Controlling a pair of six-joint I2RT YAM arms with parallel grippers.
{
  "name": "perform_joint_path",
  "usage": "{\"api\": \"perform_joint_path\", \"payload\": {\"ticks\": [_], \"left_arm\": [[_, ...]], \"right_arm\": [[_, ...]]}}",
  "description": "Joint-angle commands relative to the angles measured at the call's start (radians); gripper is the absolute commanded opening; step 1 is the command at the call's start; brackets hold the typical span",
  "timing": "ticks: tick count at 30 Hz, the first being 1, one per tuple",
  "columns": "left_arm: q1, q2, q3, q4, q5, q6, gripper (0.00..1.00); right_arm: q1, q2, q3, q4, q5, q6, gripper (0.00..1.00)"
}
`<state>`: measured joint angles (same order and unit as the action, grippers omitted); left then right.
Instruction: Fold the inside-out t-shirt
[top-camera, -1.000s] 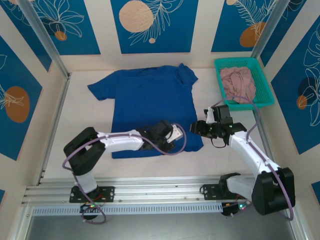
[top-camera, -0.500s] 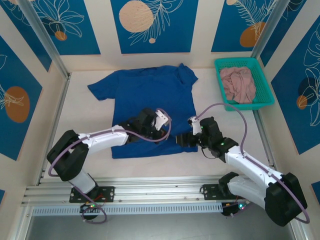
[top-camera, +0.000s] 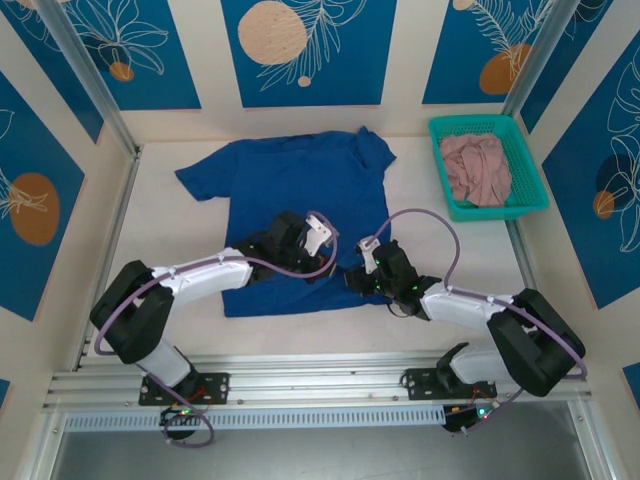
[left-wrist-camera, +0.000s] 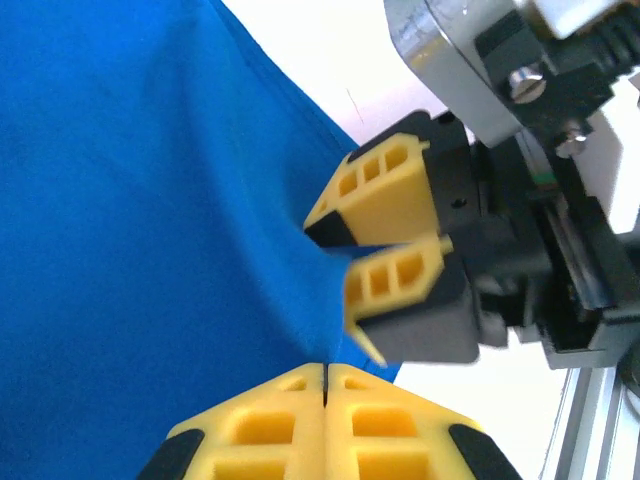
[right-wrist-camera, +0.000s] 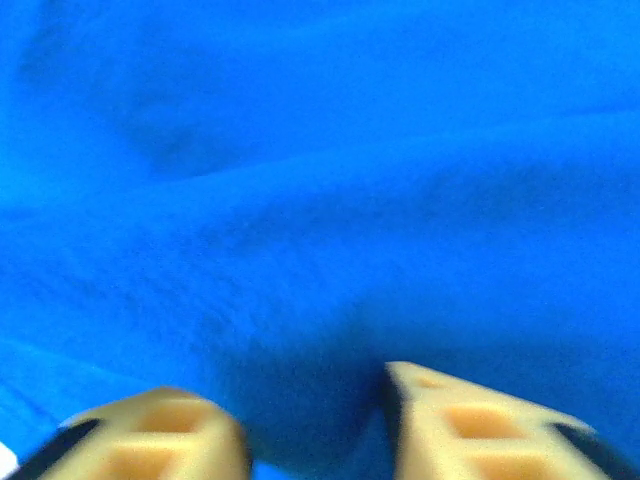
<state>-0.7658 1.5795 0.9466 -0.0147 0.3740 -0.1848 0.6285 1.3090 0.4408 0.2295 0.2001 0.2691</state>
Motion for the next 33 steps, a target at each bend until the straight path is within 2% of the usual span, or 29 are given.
{"api": "perform_joint_path", "payload": {"ticks": [1,3,6,12,17,20,26,30,32,33], "left_arm": [[0.013,-0.024,-0.013,-0.001,-0.006,0.013,0.00],[0.013,-0.027,-0.032,-0.005,-0.062,0.027,0.00],[0.011,-0.033,-0.076,0.021,-0.111,0.032,0.00],[-0.001,-0.070,-0.182,0.111,-0.117,0.037,0.30],[-0.032,-0.061,-0.202,0.131,-0.120,0.056,0.46],[-0.052,-0.045,-0.189,0.114,-0.173,0.078,0.55],[-0.052,0.001,-0.132,0.073,-0.315,0.109,0.57],[-0.052,0.049,-0.088,0.066,-0.351,0.132,0.57],[-0.052,0.071,-0.067,0.052,-0.347,0.143,0.53],[-0.053,0.080,-0.058,0.048,-0.344,0.145,0.48]], "right_arm": [[0.001,-0.011,0.018,0.075,0.028,0.005,0.14],[-0.012,-0.033,0.032,0.036,-0.005,0.027,0.01],[-0.036,-0.056,0.064,-0.037,-0.074,0.088,0.00],[-0.081,-0.093,0.123,-0.166,-0.157,0.212,0.00],[-0.106,-0.108,0.166,-0.233,-0.196,0.262,0.00],[-0.112,-0.113,0.186,-0.259,-0.203,0.268,0.00],[-0.126,-0.131,0.187,-0.276,-0.211,0.266,0.00],[-0.139,-0.158,0.181,-0.291,-0.212,0.264,0.00],[-0.150,-0.174,0.179,-0.304,-0.211,0.262,0.00],[-0.155,-0.182,0.180,-0.310,-0.208,0.259,0.00]]}}
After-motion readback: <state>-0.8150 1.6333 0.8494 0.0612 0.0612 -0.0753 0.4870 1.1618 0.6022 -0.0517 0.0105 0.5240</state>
